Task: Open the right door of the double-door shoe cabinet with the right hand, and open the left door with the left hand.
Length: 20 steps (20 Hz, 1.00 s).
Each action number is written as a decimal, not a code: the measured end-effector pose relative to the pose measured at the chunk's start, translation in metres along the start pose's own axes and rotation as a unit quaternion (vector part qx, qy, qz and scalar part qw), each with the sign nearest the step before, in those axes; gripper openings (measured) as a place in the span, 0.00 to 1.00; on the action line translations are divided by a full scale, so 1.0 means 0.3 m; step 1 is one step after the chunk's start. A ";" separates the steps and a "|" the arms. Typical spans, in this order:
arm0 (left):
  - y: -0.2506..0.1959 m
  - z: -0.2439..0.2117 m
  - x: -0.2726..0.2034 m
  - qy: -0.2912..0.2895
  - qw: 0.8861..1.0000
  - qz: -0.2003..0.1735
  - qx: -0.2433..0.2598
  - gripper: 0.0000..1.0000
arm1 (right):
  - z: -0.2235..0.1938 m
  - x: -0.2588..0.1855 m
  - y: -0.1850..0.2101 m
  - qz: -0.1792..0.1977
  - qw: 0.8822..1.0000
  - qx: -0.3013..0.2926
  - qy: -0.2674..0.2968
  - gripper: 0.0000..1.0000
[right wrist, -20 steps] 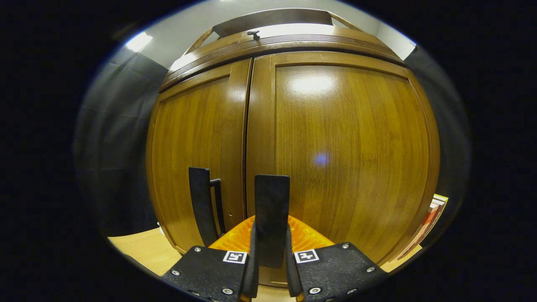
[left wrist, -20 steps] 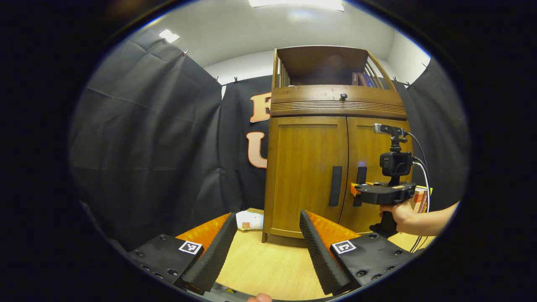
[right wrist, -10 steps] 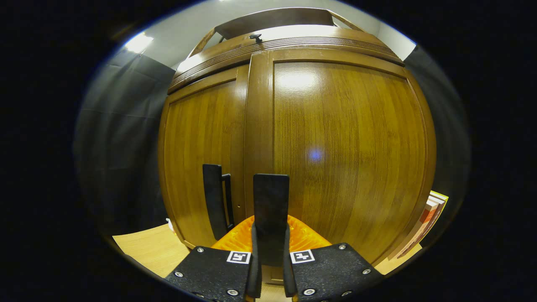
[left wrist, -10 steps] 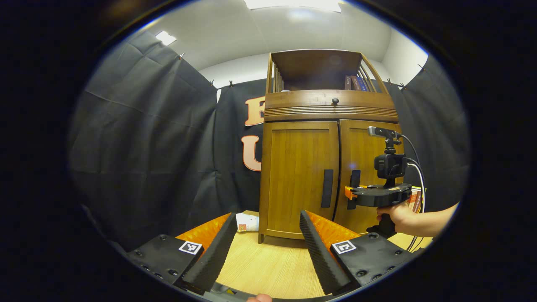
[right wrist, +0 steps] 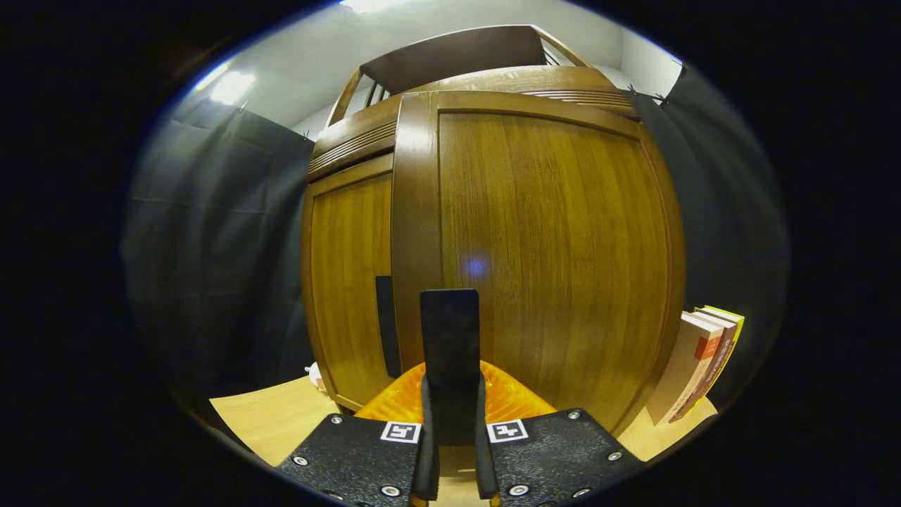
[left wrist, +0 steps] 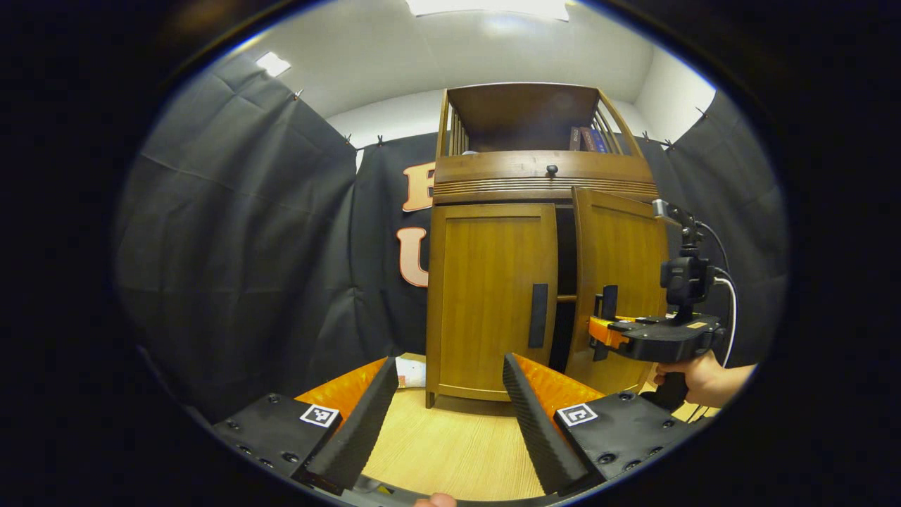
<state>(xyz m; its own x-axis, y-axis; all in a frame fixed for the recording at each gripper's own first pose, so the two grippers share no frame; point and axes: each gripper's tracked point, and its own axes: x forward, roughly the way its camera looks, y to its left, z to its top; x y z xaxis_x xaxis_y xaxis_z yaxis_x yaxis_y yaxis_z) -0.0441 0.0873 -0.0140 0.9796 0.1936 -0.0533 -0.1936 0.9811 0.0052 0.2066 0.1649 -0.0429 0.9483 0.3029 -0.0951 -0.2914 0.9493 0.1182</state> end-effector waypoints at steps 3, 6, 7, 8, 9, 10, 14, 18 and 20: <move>-0.018 0.002 0.003 -0.001 1.000 -0.006 0.002 0.96 | 0.004 -0.067 -0.011 0.003 1.000 0.007 0.003 0.20; -0.035 0.003 0.002 0.000 1.000 -0.012 0.001 0.94 | 0.011 -0.126 -0.029 0.003 1.000 0.008 0.004 0.20; -0.047 0.002 0.002 0.000 1.000 -0.016 0.000 0.94 | 0.014 -0.150 -0.037 0.003 1.000 0.008 0.005 0.20; -0.061 0.001 0.002 0.001 1.000 -0.020 0.000 0.94 | 0.018 -0.173 -0.050 0.002 1.000 0.008 0.006 0.20; -0.070 0.003 0.002 0.002 1.000 -0.025 0.000 0.94 | 0.020 -0.196 -0.062 -0.001 1.000 0.005 0.007 0.20; -0.087 -0.001 0.004 0.002 1.000 -0.030 -0.001 0.96 | 0.023 -0.223 -0.079 -0.004 1.000 0.001 0.006 0.20; -0.149 -0.002 0.005 0.000 0.999 -0.050 0.005 0.94 | 0.036 -0.319 -0.150 -0.024 1.000 0.000 0.007 0.19; -0.212 -0.003 0.006 0.000 0.997 -0.073 0.001 0.96 | 0.039 -0.397 -0.240 -0.057 0.998 -0.008 0.008 0.19; -0.229 -0.004 0.006 0.001 0.997 -0.079 -0.001 0.94 | 0.044 -0.431 -0.296 -0.080 0.997 -0.009 0.009 0.19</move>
<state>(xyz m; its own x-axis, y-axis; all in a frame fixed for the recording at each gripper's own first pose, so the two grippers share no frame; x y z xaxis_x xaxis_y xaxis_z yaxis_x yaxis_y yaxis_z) -0.0289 0.0202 -0.0157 0.9978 0.0364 -0.0559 -0.0368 0.9993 -0.0062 0.1117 0.0403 -0.0279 0.9804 0.1479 -0.1300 -0.1381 0.9870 0.0818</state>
